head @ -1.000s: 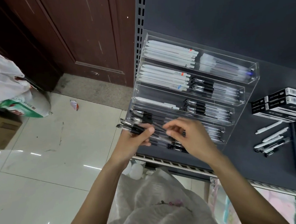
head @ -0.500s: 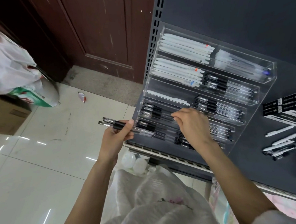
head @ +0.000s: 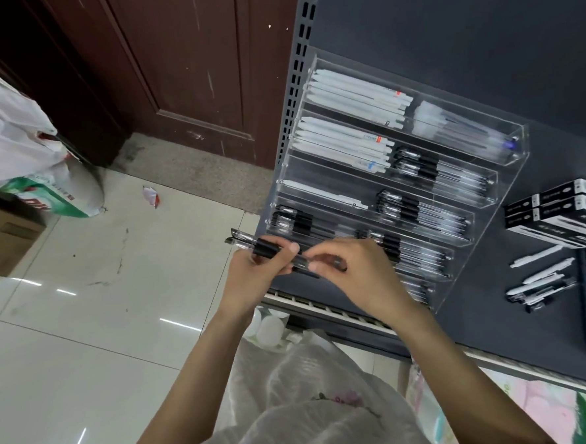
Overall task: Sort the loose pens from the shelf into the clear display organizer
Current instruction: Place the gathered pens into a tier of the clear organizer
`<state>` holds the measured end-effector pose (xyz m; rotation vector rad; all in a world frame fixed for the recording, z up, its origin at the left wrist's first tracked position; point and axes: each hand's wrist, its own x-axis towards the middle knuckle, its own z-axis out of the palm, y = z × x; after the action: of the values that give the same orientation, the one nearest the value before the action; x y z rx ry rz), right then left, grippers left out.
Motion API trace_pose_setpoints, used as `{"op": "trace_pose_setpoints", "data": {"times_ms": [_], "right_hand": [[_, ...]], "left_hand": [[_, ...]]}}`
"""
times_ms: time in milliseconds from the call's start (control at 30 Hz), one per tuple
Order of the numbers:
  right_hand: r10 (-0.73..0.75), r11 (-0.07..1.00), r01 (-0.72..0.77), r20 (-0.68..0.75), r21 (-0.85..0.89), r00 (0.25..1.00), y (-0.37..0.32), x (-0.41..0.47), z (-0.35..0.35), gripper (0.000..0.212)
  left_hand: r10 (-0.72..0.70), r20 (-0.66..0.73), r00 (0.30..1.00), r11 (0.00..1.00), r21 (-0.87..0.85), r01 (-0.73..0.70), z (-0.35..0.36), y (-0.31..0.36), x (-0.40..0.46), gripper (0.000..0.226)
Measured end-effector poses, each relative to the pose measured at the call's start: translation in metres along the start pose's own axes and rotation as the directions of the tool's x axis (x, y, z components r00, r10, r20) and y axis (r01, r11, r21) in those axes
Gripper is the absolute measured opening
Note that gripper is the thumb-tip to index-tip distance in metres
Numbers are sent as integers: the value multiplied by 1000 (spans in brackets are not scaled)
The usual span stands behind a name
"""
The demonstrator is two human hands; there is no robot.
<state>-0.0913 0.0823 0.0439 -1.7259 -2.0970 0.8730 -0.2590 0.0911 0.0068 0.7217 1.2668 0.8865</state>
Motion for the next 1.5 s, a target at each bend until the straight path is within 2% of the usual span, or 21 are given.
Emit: {"op": "trace_pose_setpoints", "data": {"times_ms": [67,133,233,300,367,500,633,800,867,933,967,1033,1100,1200,1233,1267,1333,1367,1433,1500], "right_hand": [[19,1000,-19,-81,-5,997,5,-2,-1,16],[18,997,-35,-222,-74,975,14,-2,-7,13],[-54,930,-86,-365,-357,929,35,5,-12,7],[-82,852,-125,-366,-508,927,46,11,-9,11],[-84,804,-126,-322,-581,943,51,18,-3,15],[-106,777,-76,-248,-626,963,54,28,8,20],[-127,765,-65,-249,-641,960,55,36,14,29],[-122,680,-77,-216,-729,969,55,34,23,27],[-110,715,-92,-242,-693,964,53,31,22,27],[-154,813,-58,-312,-579,938,46,21,15,16],[-153,878,-12,-305,-479,940,38,14,10,12],[-116,962,61,-198,-265,973,22,-1,1,23],[-117,974,86,-136,-211,984,15,-13,-1,23],[-109,981,59,-269,-187,957,25,-20,0,17],[-95,984,37,-333,-176,938,31,-20,-2,16],[-79,984,8,-390,-179,917,39,-18,-4,16],[-50,978,-50,-456,-205,888,54,-14,-7,16],[-50,969,-71,-471,-235,881,61,-12,-8,15],[-85,945,-80,-477,-316,875,69,-8,-8,13],[-141,916,-60,-459,-396,877,72,-2,-6,12]], "left_hand": [[42,6,999,999,5,-42,5,-1,-1,11],[61,8,998,998,-19,-61,8,0,-2,12],[43,-29,999,999,-31,-44,5,1,1,15],[31,-46,998,999,-35,-32,1,1,1,19],[43,-52,998,999,-16,-43,-1,1,0,19],[70,-82,994,997,18,-69,-7,0,-2,20],[56,-87,995,998,24,-54,-10,-2,-2,24],[71,-85,994,995,72,-65,-6,-5,-2,20],[75,-94,993,995,65,-69,-2,-5,0,19],[82,-95,992,996,50,-78,3,-4,2,21],[91,-95,991,995,44,-87,6,-3,3,22],[110,-88,990,993,42,-107,11,-4,5,24],[119,-72,990,991,70,-114,19,-3,6,28],[148,-18,989,979,142,-144,31,0,6,37],[206,16,978,942,269,-203,34,0,7,43],[300,61,952,835,466,-293,35,-1,8,49],[518,158,841,451,785,-425,32,-6,11,53],[600,212,771,284,845,-453,28,-8,14,49],[665,306,681,89,873,-480,22,-14,22,41],[608,366,705,-24,896,-444,16,-18,28,43]]}}
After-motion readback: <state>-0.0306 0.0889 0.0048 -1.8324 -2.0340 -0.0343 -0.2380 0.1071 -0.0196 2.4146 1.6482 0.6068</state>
